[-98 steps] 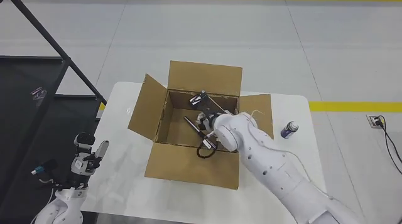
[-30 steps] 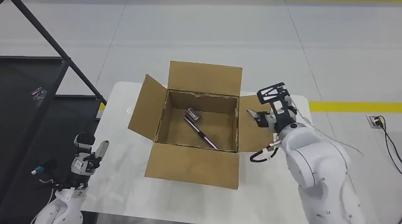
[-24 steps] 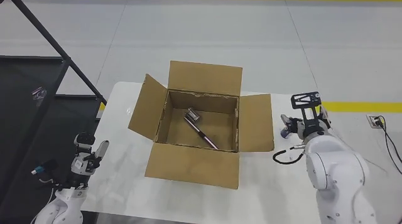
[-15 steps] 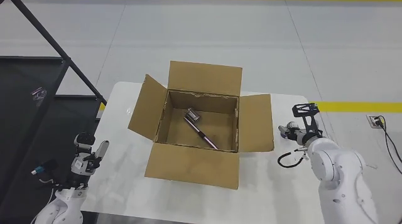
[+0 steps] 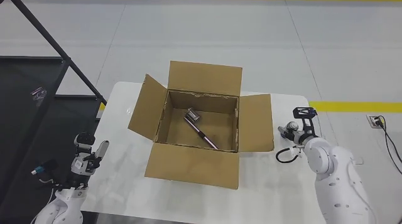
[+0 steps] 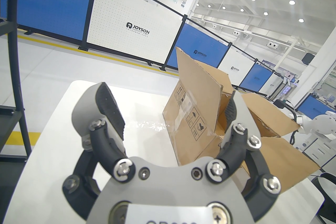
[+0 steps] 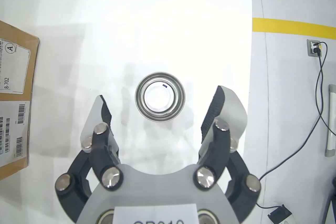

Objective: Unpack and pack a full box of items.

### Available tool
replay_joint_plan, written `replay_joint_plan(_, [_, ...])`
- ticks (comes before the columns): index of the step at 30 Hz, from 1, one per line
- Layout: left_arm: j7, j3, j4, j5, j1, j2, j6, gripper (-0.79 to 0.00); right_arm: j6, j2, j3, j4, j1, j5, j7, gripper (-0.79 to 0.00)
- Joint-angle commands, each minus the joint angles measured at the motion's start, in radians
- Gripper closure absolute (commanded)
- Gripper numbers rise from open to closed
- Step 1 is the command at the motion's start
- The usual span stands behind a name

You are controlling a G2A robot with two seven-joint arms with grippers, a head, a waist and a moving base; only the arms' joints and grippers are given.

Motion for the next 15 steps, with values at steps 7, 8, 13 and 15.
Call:
replay_joint_plan(7, [0.0, 0.0, 0.0, 0.0, 0.0, 0.0, 0.0, -0.785, 0.017, 0.006, -0.011, 0.037, 0.036, 0.016, -0.037, 0.0])
replay_joint_plan(8, [0.0, 0.0, 0.0, 0.0, 0.0, 0.0, 0.0, -0.785, 0.021, 0.007, -0.01, 0.015, 0.032, 0.021, -0.043, 0.0])
replay_joint_plan(13, [0.0, 0.0, 0.0, 0.0, 0.0, 0.0, 0.0, -0.785, 0.076, 0.01, -0.021, -0.242, -0.015, -0.009, -0.022, 0.0])
replay_joint_plan(15, [0.0, 0.0, 0.0, 0.0, 0.0, 0.0, 0.0, -0.785, 0.103, 0.009, -0.038, -0.401, -0.049, -0.022, -0.011, 0.0])
